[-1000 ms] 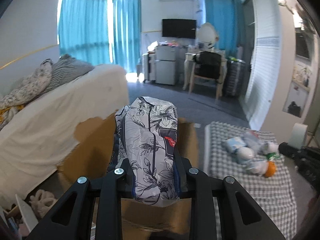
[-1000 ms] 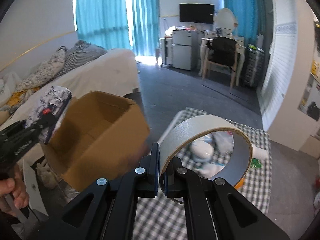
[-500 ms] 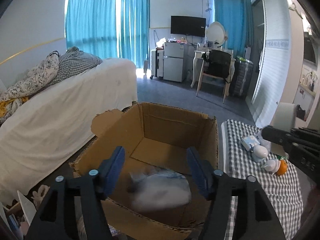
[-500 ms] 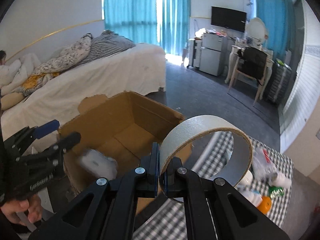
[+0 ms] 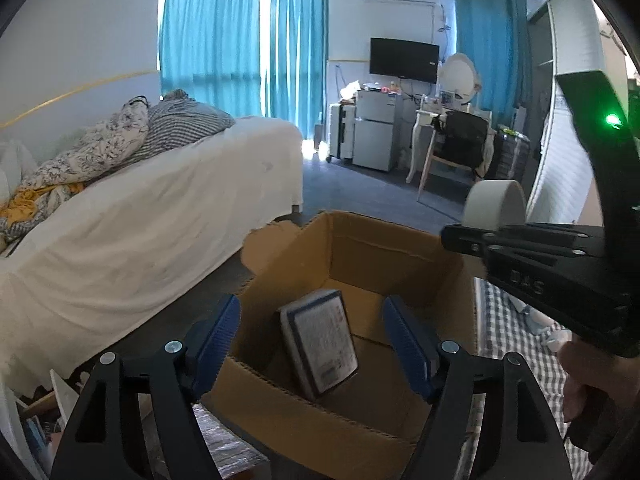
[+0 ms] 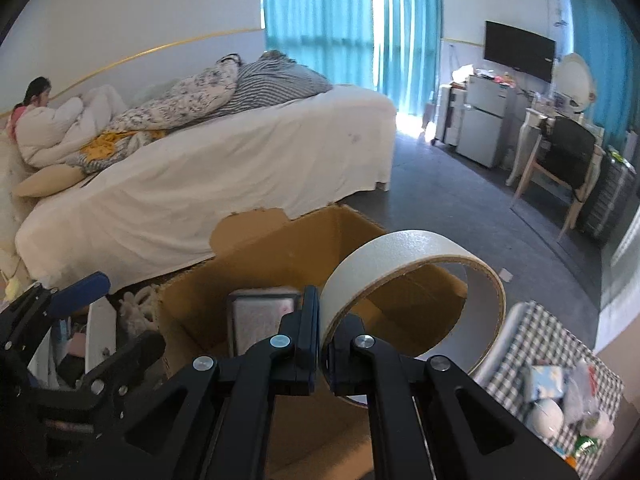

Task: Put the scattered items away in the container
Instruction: 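Lower the tape roll into the box and open the right tool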

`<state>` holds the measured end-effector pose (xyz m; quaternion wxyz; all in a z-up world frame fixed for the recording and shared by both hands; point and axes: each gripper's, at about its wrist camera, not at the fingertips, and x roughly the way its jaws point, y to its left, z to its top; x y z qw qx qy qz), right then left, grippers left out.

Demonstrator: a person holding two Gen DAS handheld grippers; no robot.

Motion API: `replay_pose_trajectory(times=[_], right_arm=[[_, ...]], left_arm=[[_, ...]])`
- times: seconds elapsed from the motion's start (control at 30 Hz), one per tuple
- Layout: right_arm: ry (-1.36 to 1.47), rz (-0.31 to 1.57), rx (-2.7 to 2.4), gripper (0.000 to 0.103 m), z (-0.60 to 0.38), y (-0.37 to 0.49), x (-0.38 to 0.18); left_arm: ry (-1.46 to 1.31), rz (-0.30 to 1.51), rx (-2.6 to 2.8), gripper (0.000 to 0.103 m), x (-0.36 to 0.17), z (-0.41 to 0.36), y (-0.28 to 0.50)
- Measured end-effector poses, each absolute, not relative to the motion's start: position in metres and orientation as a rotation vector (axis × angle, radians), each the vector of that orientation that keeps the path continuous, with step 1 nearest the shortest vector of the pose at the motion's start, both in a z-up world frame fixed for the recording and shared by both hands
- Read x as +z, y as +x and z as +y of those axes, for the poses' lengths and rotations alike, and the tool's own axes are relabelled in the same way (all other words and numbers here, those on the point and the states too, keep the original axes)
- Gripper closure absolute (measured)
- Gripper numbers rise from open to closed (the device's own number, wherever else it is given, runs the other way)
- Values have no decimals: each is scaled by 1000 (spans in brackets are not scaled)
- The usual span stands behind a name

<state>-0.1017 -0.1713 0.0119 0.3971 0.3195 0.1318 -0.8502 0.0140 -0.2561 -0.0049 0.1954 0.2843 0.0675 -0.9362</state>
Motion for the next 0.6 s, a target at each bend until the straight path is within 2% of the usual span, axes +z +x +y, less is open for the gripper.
replay_pose_trajectory(times=[0.17, 0.23, 0.3, 0.37, 0.43, 0.5, 0.6], right_arm=[[852, 337, -2131, 98, -185, -109, -1], [878, 330, -2139, 92, -187, -114, -5], [901, 331, -2144, 64, -186, -118, -8], [908, 314, -2140, 55, -184, -121, -10], [910, 320, -2151, 50, -181, -121, -9], [908, 318, -2158, 36, -179, -121, -9], [917, 315, -2168, 23, -179, -125, -10]], left_arm=[[796, 204, -2607, 26, -7, -264, 16], [798, 204, -2607, 26, -7, -264, 16], [801, 203, -2610, 26, -7, -264, 14], [801, 202, -2613, 26, -7, -264, 13], [802, 205, -2616, 26, -7, -263, 12], [802, 206, -2619, 26, -7, -263, 11], [800, 204, -2622, 26, -6, -261, 11]])
